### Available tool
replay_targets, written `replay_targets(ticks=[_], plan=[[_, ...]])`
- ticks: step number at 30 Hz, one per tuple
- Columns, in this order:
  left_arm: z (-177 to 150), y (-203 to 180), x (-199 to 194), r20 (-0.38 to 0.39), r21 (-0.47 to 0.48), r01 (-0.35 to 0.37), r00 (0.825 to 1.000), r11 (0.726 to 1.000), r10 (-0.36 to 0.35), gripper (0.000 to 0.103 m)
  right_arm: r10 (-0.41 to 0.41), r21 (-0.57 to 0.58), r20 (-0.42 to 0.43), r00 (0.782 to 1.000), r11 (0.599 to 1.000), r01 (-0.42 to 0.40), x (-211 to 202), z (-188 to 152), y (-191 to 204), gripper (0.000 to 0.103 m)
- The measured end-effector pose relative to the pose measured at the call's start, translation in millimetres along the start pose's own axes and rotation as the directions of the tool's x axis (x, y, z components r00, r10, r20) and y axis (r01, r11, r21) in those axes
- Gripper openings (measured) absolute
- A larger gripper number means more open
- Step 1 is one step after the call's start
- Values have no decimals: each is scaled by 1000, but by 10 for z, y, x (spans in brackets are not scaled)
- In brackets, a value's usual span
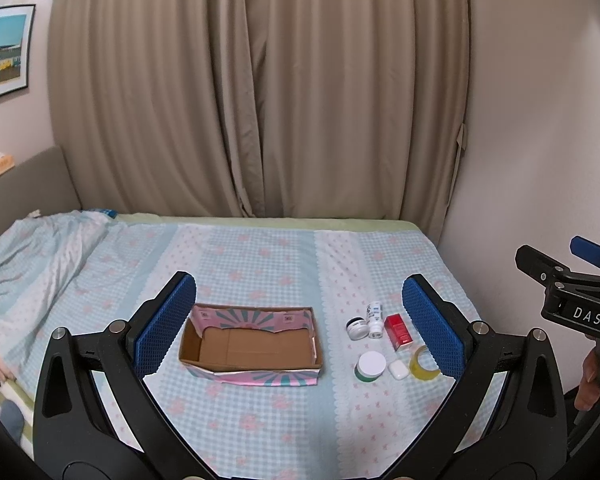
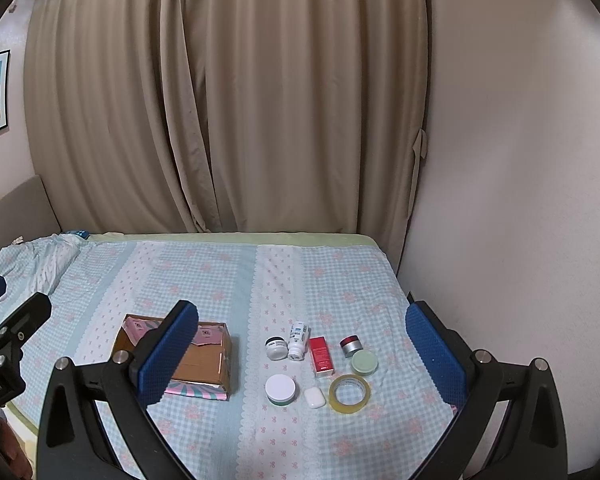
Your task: Organize rigid objects
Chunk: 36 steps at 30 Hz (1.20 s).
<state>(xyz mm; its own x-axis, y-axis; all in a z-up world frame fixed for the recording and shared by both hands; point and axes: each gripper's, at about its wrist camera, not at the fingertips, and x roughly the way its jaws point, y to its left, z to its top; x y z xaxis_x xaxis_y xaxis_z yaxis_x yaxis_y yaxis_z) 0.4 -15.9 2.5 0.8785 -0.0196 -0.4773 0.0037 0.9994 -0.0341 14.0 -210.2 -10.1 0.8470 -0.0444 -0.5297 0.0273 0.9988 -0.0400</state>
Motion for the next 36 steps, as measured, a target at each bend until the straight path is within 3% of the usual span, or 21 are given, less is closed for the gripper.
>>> replay_targets(ticks=[21, 29, 36], plan=[[-49, -60, 112, -23, 18, 44, 999, 999, -44, 102, -12, 11, -21, 1000, 1000, 13, -63, 23, -4, 103], [-156, -254, 517, -117, -1, 88, 989, 996, -88, 102, -33, 27, -41, 999, 999, 34, -21, -37, -172, 103], [-614, -710, 1240, -275, -5, 142, 952, 990, -138, 102, -69, 58, -145, 987, 995, 78, 411, -305, -576, 103]])
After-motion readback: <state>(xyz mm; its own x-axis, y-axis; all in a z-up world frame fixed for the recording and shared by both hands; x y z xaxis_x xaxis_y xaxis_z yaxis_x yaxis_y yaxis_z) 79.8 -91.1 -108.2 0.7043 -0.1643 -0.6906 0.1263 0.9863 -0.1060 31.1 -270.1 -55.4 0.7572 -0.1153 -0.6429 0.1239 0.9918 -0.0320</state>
